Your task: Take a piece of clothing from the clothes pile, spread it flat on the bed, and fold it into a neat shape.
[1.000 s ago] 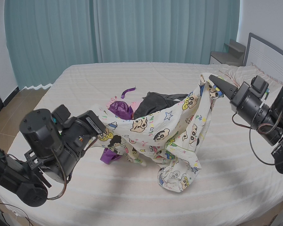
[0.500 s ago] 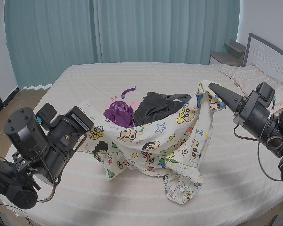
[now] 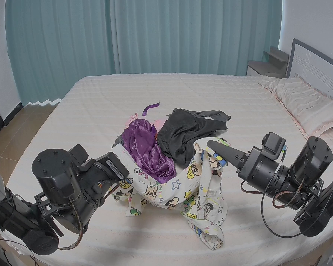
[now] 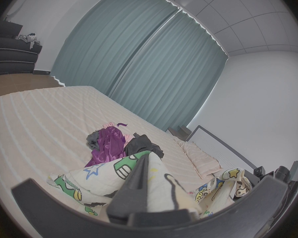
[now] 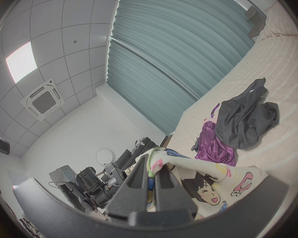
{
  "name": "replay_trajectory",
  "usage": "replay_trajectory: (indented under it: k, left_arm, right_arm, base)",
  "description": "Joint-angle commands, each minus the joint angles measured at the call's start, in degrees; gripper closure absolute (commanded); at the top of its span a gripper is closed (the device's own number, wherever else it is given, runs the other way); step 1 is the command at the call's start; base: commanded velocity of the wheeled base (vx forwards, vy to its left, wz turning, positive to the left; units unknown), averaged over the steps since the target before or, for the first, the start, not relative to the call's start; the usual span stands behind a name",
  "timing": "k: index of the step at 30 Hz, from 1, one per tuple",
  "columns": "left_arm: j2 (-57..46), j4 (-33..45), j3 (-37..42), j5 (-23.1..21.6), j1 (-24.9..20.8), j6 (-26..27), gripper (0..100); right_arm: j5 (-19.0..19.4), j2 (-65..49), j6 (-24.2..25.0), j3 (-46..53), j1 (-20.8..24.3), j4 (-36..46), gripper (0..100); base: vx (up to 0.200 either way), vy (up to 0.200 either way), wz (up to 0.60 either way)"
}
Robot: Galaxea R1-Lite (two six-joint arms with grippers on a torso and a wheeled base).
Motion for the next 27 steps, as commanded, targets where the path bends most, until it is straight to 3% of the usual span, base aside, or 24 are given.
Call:
replay_trajectory:
  k: [1,8,20,27]
  left_arm:
    - [1.0,-0.1,0.6,0.1,0.1,-0.4,100]
    - [0.7,0.0,0.1,0.1,0.8,-2.9,100]
    - [0.1,0.0,0.1,0.5,0.8,-2.9,100]
    - [-0.3,0.0,-0.1,0.8,0.8,-3.0,100]
  right_arm:
    - [0.0,0.9,0.0,0.2,0.1,-0.9,100]
    - [-0.6,0.3,-0.2,0.0,0.0,-0.9,100]
    - [-0.6,-0.6,-0.3,-0.1,-0.3,-0.9,100]
    - [-0.6,-1.0,-0.3,-0.2,-0.3,-0.9,100]
  base:
    - [0.000,0.000,0.00]
    - [0.000,0.000,0.00]
    - [-0.200,0.000,0.00]
    - [0.000,0.000,0.00]
